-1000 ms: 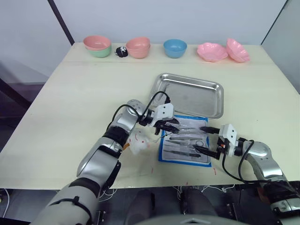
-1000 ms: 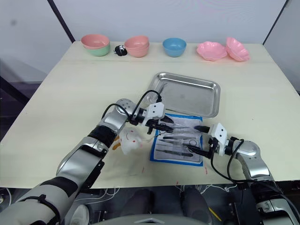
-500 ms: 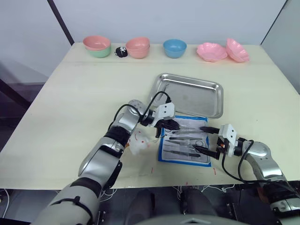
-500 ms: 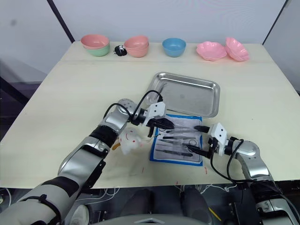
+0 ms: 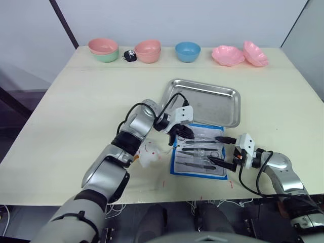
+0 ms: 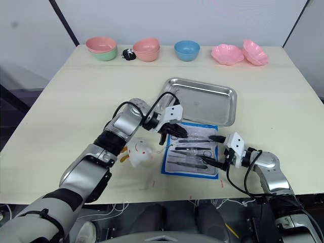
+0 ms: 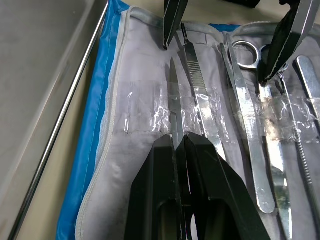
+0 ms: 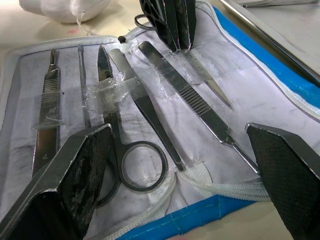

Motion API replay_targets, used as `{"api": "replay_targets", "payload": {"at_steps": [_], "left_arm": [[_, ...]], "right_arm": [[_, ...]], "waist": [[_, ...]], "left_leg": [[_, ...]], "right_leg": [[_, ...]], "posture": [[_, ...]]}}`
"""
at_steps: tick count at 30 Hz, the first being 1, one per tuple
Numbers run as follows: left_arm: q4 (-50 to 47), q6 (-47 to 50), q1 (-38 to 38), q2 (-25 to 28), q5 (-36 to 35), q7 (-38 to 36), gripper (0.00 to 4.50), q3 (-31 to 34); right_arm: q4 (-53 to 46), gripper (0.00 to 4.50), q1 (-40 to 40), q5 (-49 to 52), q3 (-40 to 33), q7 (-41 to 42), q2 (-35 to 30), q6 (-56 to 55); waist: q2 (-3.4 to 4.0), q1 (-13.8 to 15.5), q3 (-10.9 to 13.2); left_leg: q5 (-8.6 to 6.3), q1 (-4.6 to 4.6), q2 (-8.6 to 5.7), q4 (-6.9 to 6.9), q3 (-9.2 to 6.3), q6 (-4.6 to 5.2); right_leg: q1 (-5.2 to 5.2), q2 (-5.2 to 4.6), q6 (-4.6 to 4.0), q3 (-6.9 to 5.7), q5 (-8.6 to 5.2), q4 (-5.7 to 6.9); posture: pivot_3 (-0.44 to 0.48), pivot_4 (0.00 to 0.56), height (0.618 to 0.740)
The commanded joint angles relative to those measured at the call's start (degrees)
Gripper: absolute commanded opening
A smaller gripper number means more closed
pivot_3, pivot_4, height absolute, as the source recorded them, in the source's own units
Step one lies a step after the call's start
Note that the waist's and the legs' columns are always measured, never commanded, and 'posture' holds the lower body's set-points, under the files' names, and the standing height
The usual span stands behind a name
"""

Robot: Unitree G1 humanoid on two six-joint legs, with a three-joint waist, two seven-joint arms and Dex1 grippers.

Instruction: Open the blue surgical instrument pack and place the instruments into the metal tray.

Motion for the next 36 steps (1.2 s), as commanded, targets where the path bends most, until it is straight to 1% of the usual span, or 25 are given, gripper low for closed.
{"api": "replay_targets", "payload": {"at_steps": [1,5,10,16,24,31,33,36], "left_arm": [[-5.78,3.57,-1.15,1.51,0.14,-0.61,0.06,-0.27],[-7.73,6.15,-0.81,2.28,0.13,-0.02,0.06,-0.54],[-8.76,6.76,-0.63,3.21,-0.26,-0.42,0.06,-0.63],[-9.22,6.47,-0.84,6.15,-0.8,-2.04,0.06,0.07],[-11.5,6.34,-2.54,12.55,-2.09,-6.02,0.06,1.33],[-13.44,5.36,-3.5,18.83,-3.81,-11.39,0.06,2.18],[-12.43,5.45,-4.29,19.07,-4.66,-10.46,0.06,3.45],[-10.15,6.2,-5.44,17.09,-6.17,-6.94,0.06,6.23]], "right_arm": [[6.81,4.5,2.66,-6.27,4.12,-2.09,0.22,3.42],[6.94,4.5,2.56,-6.31,4.23,-2.03,0.43,3.41],[7.59,4.5,2.08,-6.47,4.24,-1.87,0.52,3.14],[7.84,4.5,1.95,-6.51,4.31,-1.73,0.45,3.08],[7.9,4.5,1.94,-6.54,4.37,-1.7,0.38,3.02],[8.27,4.5,1.61,-6.56,4.46,-1.51,0.36,2.9],[8.31,4.5,1.63,-6.55,4.47,-1.51,0.34,2.84],[8.36,4.5,1.68,-6.48,4.42,-1.45,0.29,2.8]], "waist": [[0.01,-0.02,0.01],[0.03,-0.02,0.02],[0.03,-0.05,0.02],[0.03,-0.07,0.02],[0.03,-0.06,0.03],[0.03,-0.11,0.03],[0.03,-0.03,0.03],[0.01,0.03,0.02]], "left_leg": [[0.0,0.0,0.01,0.0,0.0,0.0],[0.0,0.0,0.04,0.0,0.0,0.0],[0.0,0.01,0.07,0.0,0.01,0.0],[0.0,0.04,0.14,0.0,-0.01,0.0],[0.0,0.04,0.17,0.0,-0.04,0.0],[0.0,0.06,0.21,-0.01,0.0,-0.01],[0.0,0.06,0.23,-0.01,-0.01,0.0],[0.0,0.05,0.25,-0.01,-0.04,0.0]], "right_leg": [[0.0,0.01,0.0,0.0,0.0,0.0],[-0.01,0.02,-0.01,0.0,0.0,-0.01],[-0.01,0.01,-0.01,0.01,0.0,-0.01],[-0.01,0.0,-0.03,0.02,0.01,-0.01],[-0.02,-0.01,-0.12,0.02,0.05,-0.02],[-0.02,-0.05,-0.12,0.05,0.04,-0.03],[-0.02,-0.04,-0.13,0.04,0.03,-0.03],[-0.02,-0.05,-0.12,0.01,0.03,-0.03]], "posture": [[0.0,0.15,0.74],[0.0,0.15,0.74],[0.0,0.15,0.74],[0.0,0.15,0.74],[0.0,0.15,0.74],[0.0,0.15,0.74],[0.0,0.15,0.74],[0.0,0.15,0.74]]}}
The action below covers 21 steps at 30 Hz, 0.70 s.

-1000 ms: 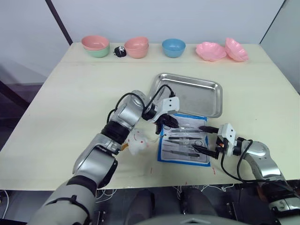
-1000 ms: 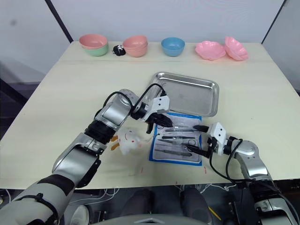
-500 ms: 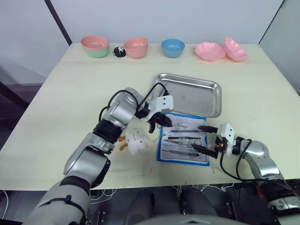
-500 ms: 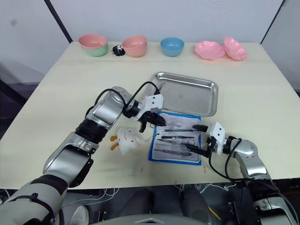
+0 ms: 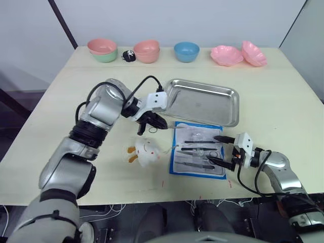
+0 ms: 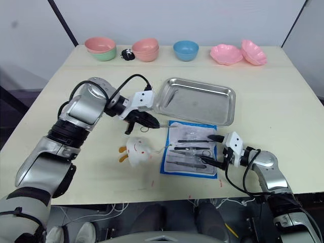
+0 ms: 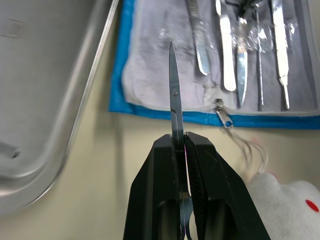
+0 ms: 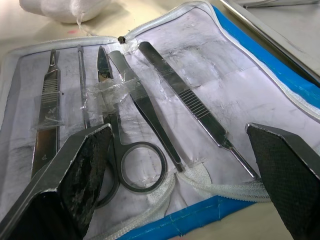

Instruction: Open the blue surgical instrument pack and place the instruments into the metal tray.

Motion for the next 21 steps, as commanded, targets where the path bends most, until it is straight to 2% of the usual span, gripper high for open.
{"api": "replay_targets", "payload": {"at_steps": [1,10,13,16,21], "left_arm": [[1.94,1.33,-3.04,-3.11,-2.83,5.25,0.06,5.31],[4.57,10.71,-4.35,-17.14,-5.25,30.56,0.06,15.39],[6.42,11.67,-4.91,-21.15,-3.71,40.09,0.06,16.58],[9.43,13.89,-6.28,-24.69,-1.88,49.43,0.06,17.22],[20.11,12.24,-10.29,-29.66,-2.0,60.01,0.06,19.77]], "right_arm": [[7.49,4.5,2.63,-6.23,3.95,-1.48,-0.11,2.84],[7.24,4.5,2.91,-6.11,3.84,-1.31,-0.36,2.92],[7.19,4.5,2.95,-6.14,3.86,-1.28,-0.46,2.93],[7.03,4.5,2.98,-6.17,3.89,-1.3,-0.54,2.99],[6.85,4.5,2.99,-6.18,3.87,-1.62,-0.36,3.1]], "waist": [[0.0,0.06,0.0],[-0.02,-0.02,0.0],[-0.03,-0.01,0.0],[-0.04,0.01,0.0],[-0.05,0.01,0.0]], "left_leg": [[0.0,0.0,0.0,0.0,0.0,0.0],[0.0,0.01,-0.01,0.0,0.02,0.0],[0.0,0.0,-0.01,0.0,0.0,-0.01],[0.0,0.01,-0.04,0.0,0.0,-0.02],[0.01,0.01,-0.09,0.0,0.0,-0.03]], "right_leg": [[0.0,0.0,0.01,0.0,0.0,0.0],[0.0,0.08,0.09,0.01,0.0,0.01],[0.0,0.07,0.1,0.0,0.01,0.01],[0.01,0.04,0.11,0.0,0.01,0.0],[0.01,0.05,0.12,-0.01,0.02,0.0]], "posture": [[0.0,0.15,0.74],[0.0,0.15,0.74],[0.0,0.15,0.74],[0.0,0.15,0.74],[0.0,0.15,0.74]]}}
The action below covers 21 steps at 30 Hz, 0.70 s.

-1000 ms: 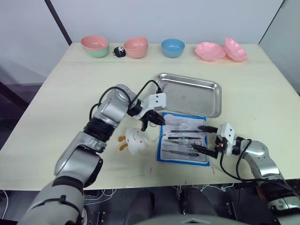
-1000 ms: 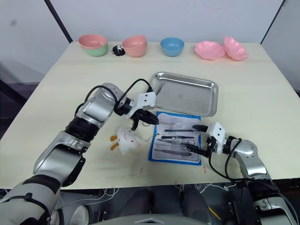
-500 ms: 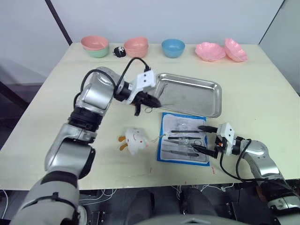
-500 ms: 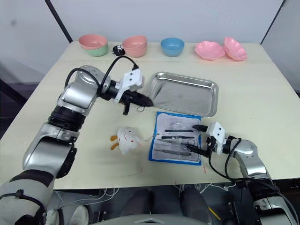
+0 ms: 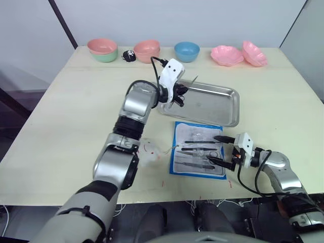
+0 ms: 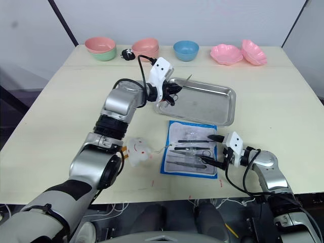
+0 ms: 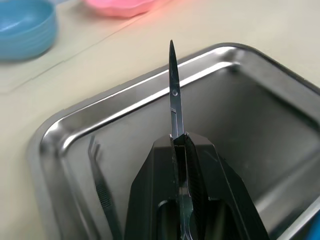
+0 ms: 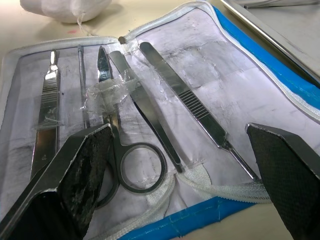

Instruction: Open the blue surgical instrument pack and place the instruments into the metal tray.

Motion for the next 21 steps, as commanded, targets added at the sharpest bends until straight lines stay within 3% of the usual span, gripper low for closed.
{"api": "replay_targets", "payload": {"at_steps": [1,10,21], "left_arm": [[6.61,-1.02,-4.45,-1.79,0.57,7.21,0.06,2.08],[25.71,-6.88,-11.32,-3.88,1.25,13.3,0.06,3.28],[33.28,-9.66,-12.05,-6.17,0.53,16.46,0.06,5.78]], "right_arm": [[6.85,4.5,3.07,-6.16,3.83,-1.78,-0.24,3.24],[6.42,4.5,3.37,-6.19,3.95,-2.12,0.01,3.33],[6.36,4.5,3.53,-6.27,3.95,-2.45,0.15,3.16]], "waist": [[0.0,-0.01,0.0],[-0.03,-0.06,0.02],[-0.04,-0.08,0.03]], "left_leg": [[0.01,0.0,-0.03,0.0,0.0,-0.01],[0.11,0.01,-0.16,-0.06,-0.01,-0.21],[0.15,0.01,-0.19,-0.08,-0.03,-0.29]], "right_leg": [[0.0,0.0,0.01,0.0,0.0,0.0],[0.0,0.07,0.03,-0.06,0.0,0.0],[-0.01,0.08,0.04,-0.1,0.0,0.0]], "posture": [[0.0,0.15,0.74],[0.0,0.15,0.74],[0.0,0.15,0.74]]}}
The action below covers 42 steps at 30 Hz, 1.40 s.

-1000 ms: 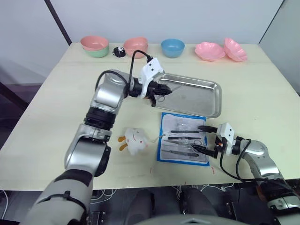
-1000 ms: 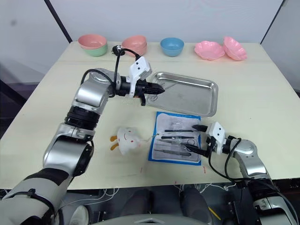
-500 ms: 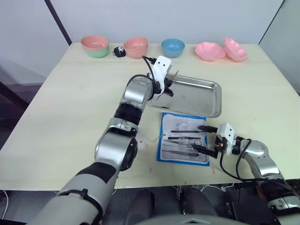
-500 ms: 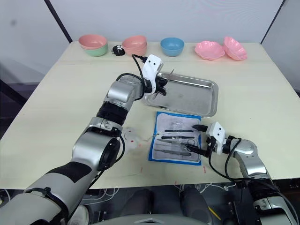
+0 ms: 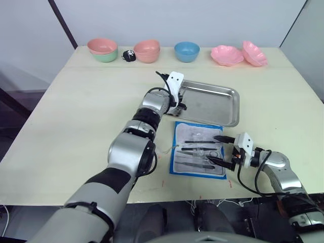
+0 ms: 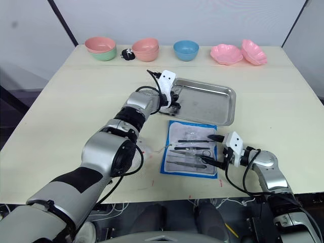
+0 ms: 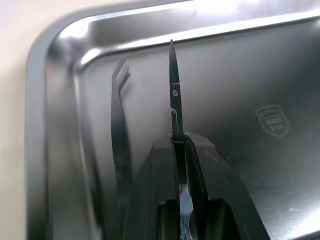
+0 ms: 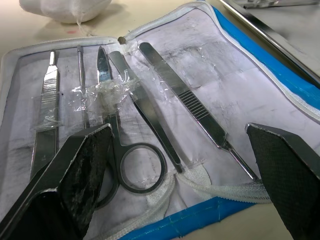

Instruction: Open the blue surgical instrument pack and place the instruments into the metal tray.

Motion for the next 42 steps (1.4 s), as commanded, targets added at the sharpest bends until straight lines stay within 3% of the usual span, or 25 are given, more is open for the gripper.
{"api": "replay_targets", "payload": {"at_steps": [1,7,8,10,14,20,27,34,42], "left_arm": [[0.14,-1.31,-1.41,-0.82,-0.42,1.23,0.06,0.97],[1.2,-1.4,-0.75,-1.25,-0.47,1.16,0.06,1.39],[1.27,-1.53,-0.7,-1.24,-0.5,1.33,0.88,1.51],[1.27,-2.0,-0.63,-1.18,-0.26,1.94,1.51,1.66],[0.47,-3.58,-0.49,-1.03,0.2,2.48,3.36,1.7],[-4.81,-8.04,0.68,-0.57,-0.18,-2.34,3.36,0.85],[-23.73,-16.86,10.94,2.17,-5.22,-22.52,3.36,-0.69],[-40.6,-17.84,22.43,11.53,-11.81,-46.17,3.36,-3.78],[-46.15,-23.1,28.27,25.2,-16.64,-68.98,3.36,-5.18]], "right_arm": [[6.43,4.5,3.5,-6.28,3.94,-2.24,0.09,3.11],[6.73,4.5,3.31,-6.28,3.95,-2.39,0.25,2.93],[6.79,4.5,3.28,-6.3,3.95,-2.4,0.27,2.9],[6.81,4.5,3.24,-6.28,3.96,-2.41,0.29,2.91],[6.89,4.5,3.19,-6.3,3.96,-2.46,0.3,2.88],[6.82,4.5,3.25,-6.27,3.83,-2.65,0.33,2.84],[7.2,4.5,3.07,-6.21,3.93,-2.52,0.57,2.71],[7.3,4.5,3.07,-6.32,4.1,-2.6,0.74,2.62],[6.77,4.5,3.63,-6.13,4.16,-2.49,0.7,2.91]], "waist": [[0.0,0.0,0.0],[-0.01,-0.01,0.01],[-0.01,-0.02,0.0],[-0.01,-0.02,0.01],[-0.01,-0.02,0.01],[-0.01,-0.02,0.01],[0.01,-0.06,0.0],[0.03,-0.04,0.01],[0.02,0.04,-0.01]], "left_leg": [[0.0,0.0,0.0,0.0,0.0,-0.01],[0.03,0.0,-0.01,0.0,-0.01,-0.06],[0.04,0.01,-0.01,-0.01,-0.01,-0.08],[0.06,0.01,-0.01,-0.02,-0.02,-0.11],[0.07,0.01,-0.02,-0.03,-0.02,-0.14],[0.1,0.01,-0.01,-0.04,-0.03,-0.19],[0.18,0.07,0.1,-0.19,0.0,-0.34],[0.21,0.06,0.15,-0.19,-0.09,-0.37],[0.21,0.07,0.4,-0.2,-0.12,-0.34]], "right_leg": [[0.0,0.0,0.0,0.0,0.0,0.0],[0.0,0.0,0.02,-0.02,0.01,0.0],[0.0,0.0,0.02,-0.02,0.01,0.01],[0.0,0.0,0.02,-0.03,0.01,0.0],[0.0,0.0,0.03,-0.03,0.01,0.0],[0.0,0.0,0.03,-0.04,0.02,0.0],[0.0,-0.06,0.0,0.03,0.02,0.01],[0.0,-0.05,-0.14,0.01,0.09,0.0],[0.0,-0.05,-0.45,0.0,0.2,-0.03]], "posture": [[0.0,0.15,0.74],[0.0,0.15,0.74],[0.0,0.15,0.74],[0.0,0.15,0.74],[0.0,0.15,0.74],[0.0,0.15,0.74],[0.0,0.15,0.74],[0.0,0.15,0.74],[0.0,0.15,0.74]]}}
